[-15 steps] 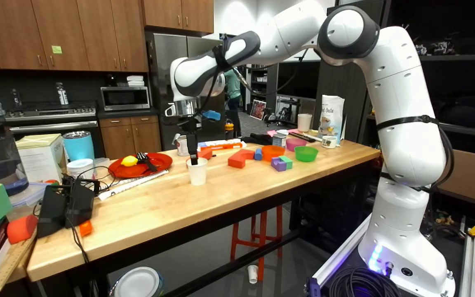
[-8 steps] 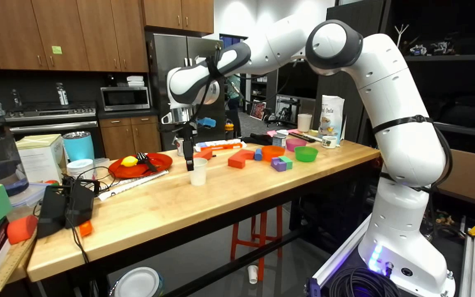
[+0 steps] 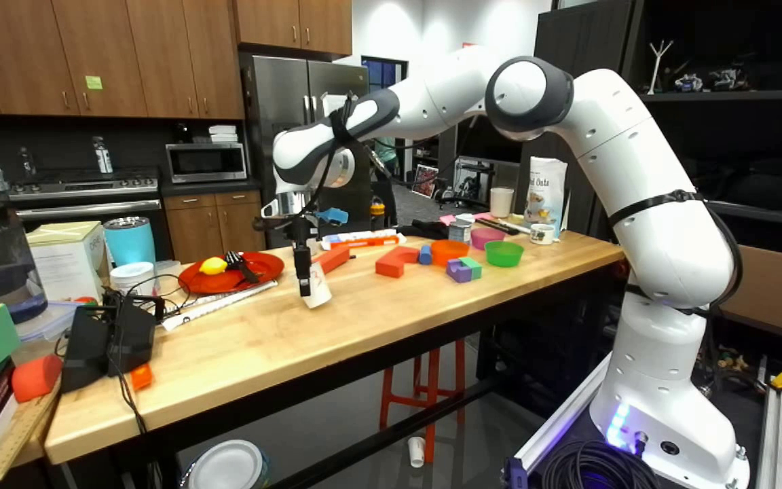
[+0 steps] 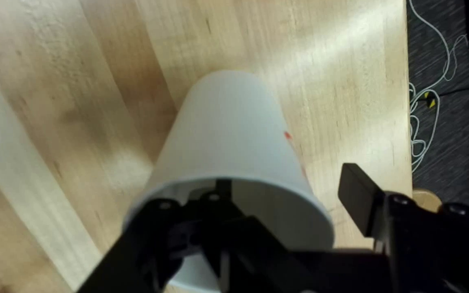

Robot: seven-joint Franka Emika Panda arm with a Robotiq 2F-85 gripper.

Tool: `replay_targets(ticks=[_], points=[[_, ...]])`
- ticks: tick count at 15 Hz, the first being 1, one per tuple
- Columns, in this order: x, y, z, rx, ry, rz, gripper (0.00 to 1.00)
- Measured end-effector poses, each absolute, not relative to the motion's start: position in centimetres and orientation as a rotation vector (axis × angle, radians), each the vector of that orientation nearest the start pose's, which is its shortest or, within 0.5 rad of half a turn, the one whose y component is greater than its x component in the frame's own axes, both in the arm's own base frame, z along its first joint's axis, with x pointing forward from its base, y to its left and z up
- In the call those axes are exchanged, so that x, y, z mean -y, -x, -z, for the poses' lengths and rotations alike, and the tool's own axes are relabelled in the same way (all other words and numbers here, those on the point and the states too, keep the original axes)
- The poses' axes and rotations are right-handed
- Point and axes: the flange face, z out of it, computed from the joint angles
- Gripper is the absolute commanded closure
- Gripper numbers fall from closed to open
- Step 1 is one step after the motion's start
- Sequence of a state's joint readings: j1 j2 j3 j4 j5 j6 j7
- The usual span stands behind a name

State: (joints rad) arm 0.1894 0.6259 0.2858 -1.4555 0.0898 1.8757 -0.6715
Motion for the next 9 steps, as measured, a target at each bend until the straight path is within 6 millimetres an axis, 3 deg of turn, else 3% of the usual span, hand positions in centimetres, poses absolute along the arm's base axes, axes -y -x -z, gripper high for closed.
replay_targets(ticks=[5, 9], points=[[-29.2, -62.7, -31.8, 1.431, 2.453, -0.255, 0.99], [-29.1, -62.3, -33.5, 1.365, 2.506, -0.261, 1.0]])
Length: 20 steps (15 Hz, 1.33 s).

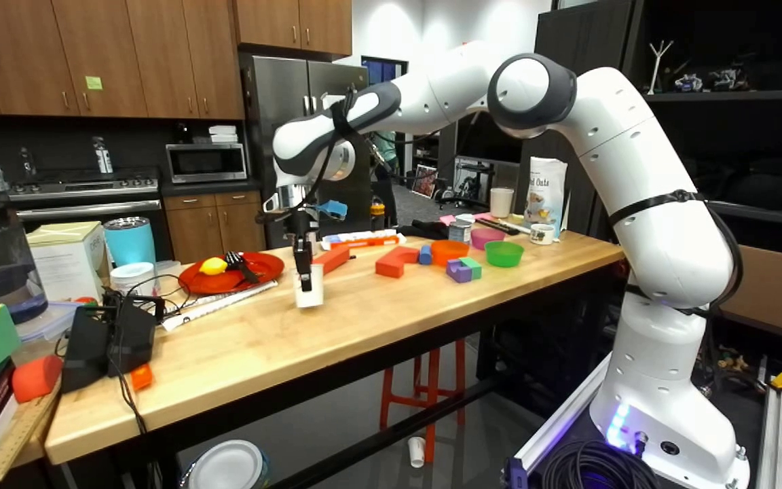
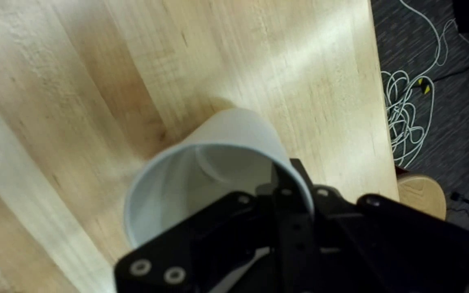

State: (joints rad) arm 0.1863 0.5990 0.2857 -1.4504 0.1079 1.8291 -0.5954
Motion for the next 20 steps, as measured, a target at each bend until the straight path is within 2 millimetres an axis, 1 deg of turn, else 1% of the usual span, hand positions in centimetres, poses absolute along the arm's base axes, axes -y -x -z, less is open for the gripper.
replay_targets(ticks=[2, 4, 6, 11, 14, 17, 19, 20], points=[[-29.1, -61.5, -35.2, 1.306, 2.556, -0.264, 1.0], [-29.1, -59.9, -37.2, 1.229, 2.621, -0.274, 1.0], [-29.2, -57.6, -39.5, 1.138, 2.696, -0.298, 1.0], [-30.1, -50.7, -44.8, 0.899, 2.876, -0.417, 1.0], [-30.6, -47.5, -47.4, 0.801, 2.961, -0.483, 1.0], [-30.9, -45.6, -49.1, 0.729, 3.027, -0.529, 1.0], [-30.7, -44.6, -49.1, 0.6, 3.045, -0.603, 1.0], [-30.5, -44.3, -48.8, 0.529, 3.043, -0.648, 1.0]])
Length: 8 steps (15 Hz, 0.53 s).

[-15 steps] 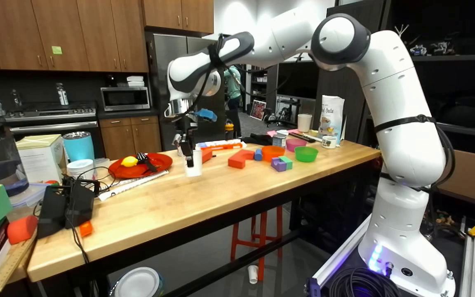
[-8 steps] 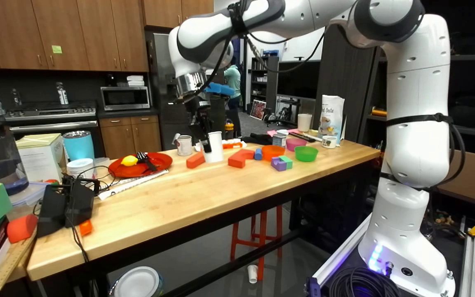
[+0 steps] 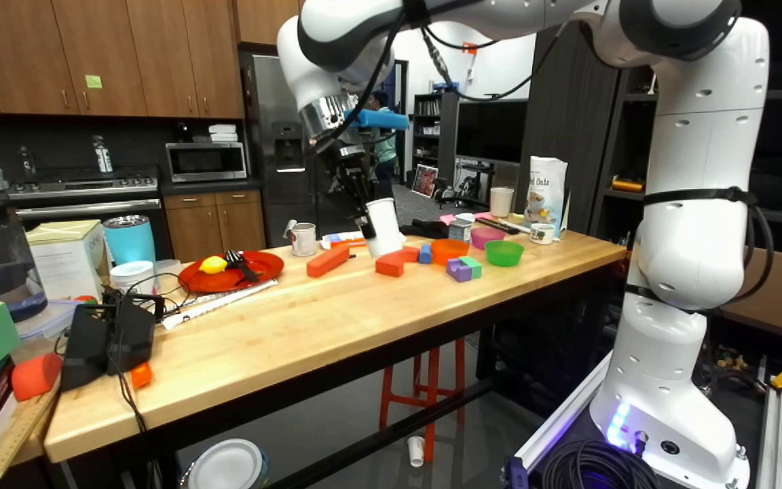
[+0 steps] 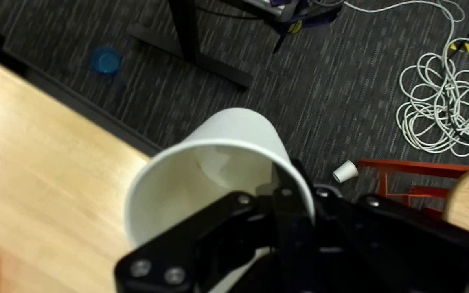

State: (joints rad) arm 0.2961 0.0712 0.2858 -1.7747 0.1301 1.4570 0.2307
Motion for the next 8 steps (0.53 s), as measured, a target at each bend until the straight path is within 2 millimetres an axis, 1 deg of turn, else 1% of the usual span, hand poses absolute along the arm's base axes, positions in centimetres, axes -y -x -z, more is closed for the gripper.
replay_targets(ticks=[2, 4, 6, 8], points=[[-30.0, -43.7, -47.6, 0.387, 3.019, -0.74, 1.0], [-29.4, -43.2, -46.1, 0.286, 2.972, -0.812, 1.0], [-28.8, -42.7, -44.5, 0.229, 2.941, -0.826, 1.0], [-28.2, -42.2, -43.4, 0.191, 2.933, -0.803, 1.0]])
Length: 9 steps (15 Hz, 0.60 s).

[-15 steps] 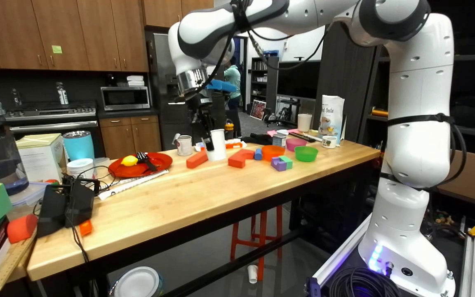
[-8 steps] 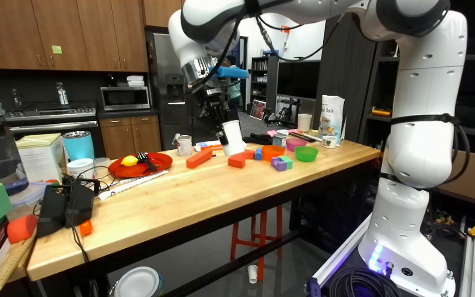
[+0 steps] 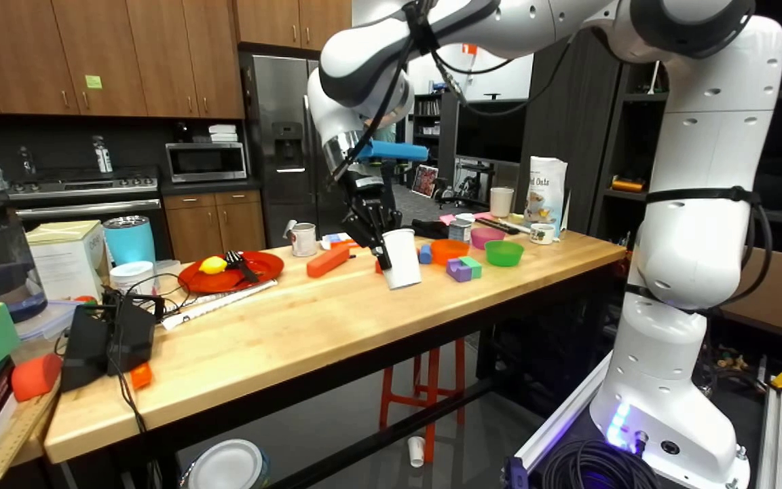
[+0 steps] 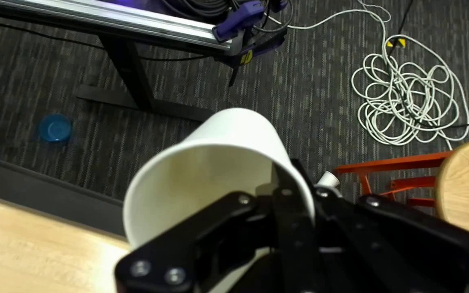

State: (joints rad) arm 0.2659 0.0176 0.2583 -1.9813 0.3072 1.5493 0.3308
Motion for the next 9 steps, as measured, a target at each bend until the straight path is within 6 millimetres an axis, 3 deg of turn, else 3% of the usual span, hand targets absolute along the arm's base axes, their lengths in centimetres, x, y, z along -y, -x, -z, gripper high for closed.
replay_targets(ticks=[5, 9], points=[[-26.7, -39.0, -39.6, 0.098, 2.921, -0.8, 1.0], [-25.9, -33.3, -34.4, -0.105, 2.9, -0.889, 1.0]])
